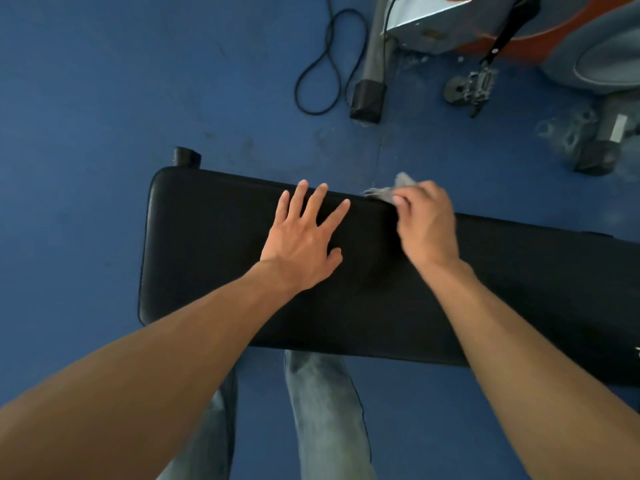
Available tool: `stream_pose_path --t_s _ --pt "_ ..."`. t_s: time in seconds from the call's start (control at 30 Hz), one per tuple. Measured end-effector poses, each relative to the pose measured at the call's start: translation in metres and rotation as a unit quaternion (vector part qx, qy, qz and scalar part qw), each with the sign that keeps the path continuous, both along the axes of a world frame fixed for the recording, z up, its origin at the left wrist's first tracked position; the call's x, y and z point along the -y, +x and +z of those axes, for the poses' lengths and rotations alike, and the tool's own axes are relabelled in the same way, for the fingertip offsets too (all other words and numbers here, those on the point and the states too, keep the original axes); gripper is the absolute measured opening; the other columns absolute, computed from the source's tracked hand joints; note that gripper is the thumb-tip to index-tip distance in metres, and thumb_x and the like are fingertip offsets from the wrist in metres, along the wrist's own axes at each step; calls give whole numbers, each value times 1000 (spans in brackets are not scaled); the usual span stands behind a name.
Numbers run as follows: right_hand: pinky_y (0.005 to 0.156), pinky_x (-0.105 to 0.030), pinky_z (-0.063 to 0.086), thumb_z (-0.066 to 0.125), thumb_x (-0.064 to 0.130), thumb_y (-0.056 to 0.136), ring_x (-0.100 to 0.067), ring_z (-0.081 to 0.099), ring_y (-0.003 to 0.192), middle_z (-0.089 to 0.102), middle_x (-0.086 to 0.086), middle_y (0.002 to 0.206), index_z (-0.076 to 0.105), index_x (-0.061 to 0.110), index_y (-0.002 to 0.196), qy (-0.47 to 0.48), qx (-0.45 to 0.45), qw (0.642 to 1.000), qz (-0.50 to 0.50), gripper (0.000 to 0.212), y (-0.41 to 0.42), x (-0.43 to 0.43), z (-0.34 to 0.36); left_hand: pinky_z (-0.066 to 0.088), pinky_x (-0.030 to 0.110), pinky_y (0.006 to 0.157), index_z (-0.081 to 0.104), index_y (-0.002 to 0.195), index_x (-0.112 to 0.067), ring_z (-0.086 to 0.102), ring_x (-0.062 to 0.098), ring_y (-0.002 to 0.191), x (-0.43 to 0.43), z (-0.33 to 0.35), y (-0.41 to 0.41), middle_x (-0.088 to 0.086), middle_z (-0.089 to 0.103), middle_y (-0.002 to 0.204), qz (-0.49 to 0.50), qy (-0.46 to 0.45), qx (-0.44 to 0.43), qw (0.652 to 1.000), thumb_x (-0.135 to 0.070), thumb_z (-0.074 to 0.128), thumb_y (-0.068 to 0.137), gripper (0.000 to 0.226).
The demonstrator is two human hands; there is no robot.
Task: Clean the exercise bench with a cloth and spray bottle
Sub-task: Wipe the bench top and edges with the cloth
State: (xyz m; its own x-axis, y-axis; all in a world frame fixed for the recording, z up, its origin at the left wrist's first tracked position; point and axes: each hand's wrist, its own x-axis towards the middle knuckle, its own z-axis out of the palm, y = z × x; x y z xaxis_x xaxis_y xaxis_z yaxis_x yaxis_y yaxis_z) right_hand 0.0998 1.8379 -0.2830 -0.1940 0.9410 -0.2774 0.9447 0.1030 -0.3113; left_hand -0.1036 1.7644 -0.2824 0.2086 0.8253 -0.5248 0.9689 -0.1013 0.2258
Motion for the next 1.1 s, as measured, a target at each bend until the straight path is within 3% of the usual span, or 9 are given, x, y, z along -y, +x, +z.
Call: stream_pose_path --t_s 0.13,0.3,0.5,0.67,0.77,0.9,1.03,1.1 --pt "86 -42 50 55 20 103 -27 57 98 63 -9 107 71 9 115 -8 -38 999 37 23 -18 -3 -4 7 57 125 -3 160 -34 -8 41 154 -7 2 2 12 -3 169 -14 -26 -29 999 -59 39 98 79" --pt "85 -44 50 56 19 103 -32 58 91 61 -13 104 70 6 115 -5 -37 995 96 22 26 -9 -1 9 56 125 8 160 -37 -1 39 154 -13 4 -5 12 8 166 -3 -34 4 999 -55 45 97 75" --pt "83 -47 50 57 12 101 -39 58 90 62 -19 103 72 1 108 -3 91 996 -18 21 100 -16 3 9 55 125 8 160 -38 1 39 153 -14 4 -8 11 9 165 -6 -36 13 999 -55 44 97 74" --pt "87 -46 51 56 10 99 -38 59 95 63 -18 107 73 6 104 25 66 987 -145 18 56 -1 3 8 54 126 10 159 -39 1 38 153 -10 1 -7 10 10 165 4 -22 17 1000 -56 44 96 73" --pt "88 -45 52 58 13 98 -32 60 95 64 -12 108 73 11 108 21 22 996 -81 18 1 5 -4 10 53 126 17 158 -40 5 37 153 -9 1 -6 10 15 164 25 -14 27 999 -57 45 96 70" --pt "84 -39 52 58 20 101 -25 59 94 61 -7 107 71 14 112 13 -36 999 14 18 -35 1 -12 24 50 122 38 152 -40 20 34 150 -12 5 -1 8 30 159 70 9 29 997 -55 48 96 59" --pt "86 -43 52 57 19 102 -30 60 96 60 -12 107 70 9 115 -23 -105 990 95 21 11 -11 -11 32 54 117 53 142 -34 37 36 141 -12 8 13 11 45 149 109 37 10 993 -53 54 92 54" --pt "88 -43 50 56 18 103 -31 59 99 59 -14 108 69 6 115 -41 -98 989 105 21 62 -20 -8 30 55 117 56 138 -29 41 36 137 -14 11 32 12 48 145 137 55 5 989 -51 56 92 51"
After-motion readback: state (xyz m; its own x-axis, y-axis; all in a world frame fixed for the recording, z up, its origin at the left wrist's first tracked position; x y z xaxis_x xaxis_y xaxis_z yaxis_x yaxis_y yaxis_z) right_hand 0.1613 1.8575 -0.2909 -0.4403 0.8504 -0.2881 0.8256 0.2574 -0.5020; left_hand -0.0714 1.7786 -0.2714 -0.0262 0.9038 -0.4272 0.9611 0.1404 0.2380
